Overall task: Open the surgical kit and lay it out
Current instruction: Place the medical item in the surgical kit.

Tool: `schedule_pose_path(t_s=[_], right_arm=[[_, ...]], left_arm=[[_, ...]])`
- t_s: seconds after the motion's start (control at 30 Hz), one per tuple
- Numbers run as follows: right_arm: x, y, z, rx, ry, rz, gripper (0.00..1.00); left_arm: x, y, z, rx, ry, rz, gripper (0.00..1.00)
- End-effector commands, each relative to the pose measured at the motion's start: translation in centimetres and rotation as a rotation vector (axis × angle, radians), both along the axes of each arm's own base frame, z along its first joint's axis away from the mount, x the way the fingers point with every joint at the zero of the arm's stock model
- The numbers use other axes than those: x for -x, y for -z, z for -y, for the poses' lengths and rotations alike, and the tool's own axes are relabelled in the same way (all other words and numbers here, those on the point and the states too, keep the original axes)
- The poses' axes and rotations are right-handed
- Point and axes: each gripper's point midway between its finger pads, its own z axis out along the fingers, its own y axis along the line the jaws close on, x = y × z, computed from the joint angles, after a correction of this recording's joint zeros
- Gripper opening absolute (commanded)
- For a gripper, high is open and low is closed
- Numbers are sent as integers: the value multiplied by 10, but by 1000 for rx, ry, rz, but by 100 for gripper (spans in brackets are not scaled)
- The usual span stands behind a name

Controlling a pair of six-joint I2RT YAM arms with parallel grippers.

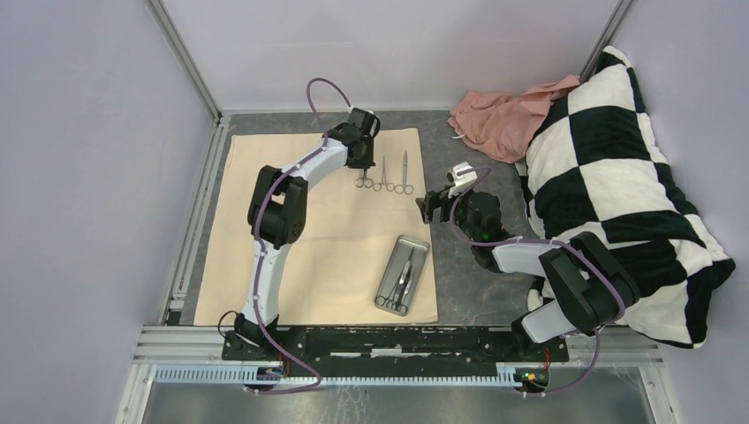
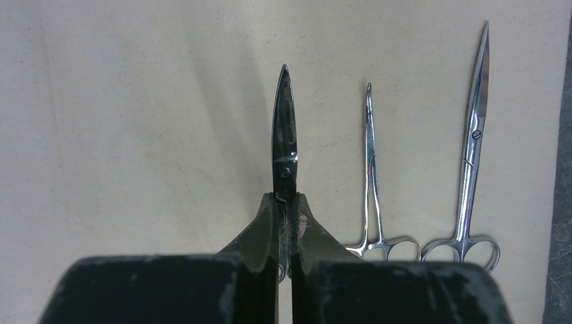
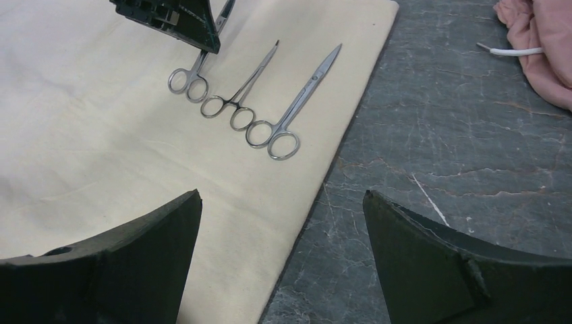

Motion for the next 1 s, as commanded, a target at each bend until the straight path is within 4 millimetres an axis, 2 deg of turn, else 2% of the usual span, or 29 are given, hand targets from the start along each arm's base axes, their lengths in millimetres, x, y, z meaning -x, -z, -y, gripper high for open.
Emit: schedule_pose_path(t_s=[0.0, 0.2, 0.3, 0.5, 0.67, 0.8, 0.9, 0.97], right_arm=[[-8, -24, -12, -62, -34, 54, 96], [-8, -25, -11, -65, -32, 55, 96], [-8, -24, -11, -67, -35, 52, 96], [-8, -25, -12, -76, -40, 53, 96], [-8, -25, -12, -79, -43, 53, 96], [-8, -25, -14, -81, -50, 50, 96], [-9, -24, -14, -80, -53, 49, 96], [-9, -24, -15, -80, -54, 46, 96]], left_arm=[[-6, 2, -5, -33, 2, 6, 2], [-3, 16, -5, -41, -8, -36, 2], [-2, 20, -12, -61, -33, -46, 3], [-2, 27, -18, -60, -71, -66, 8], [-2, 25, -16, -45, -76, -68, 17], [-1, 19, -16, -36, -81, -65, 31], [0, 8, -16, -29, -86, -53, 39], [3, -7, -17, -16, -87, -35, 44]])
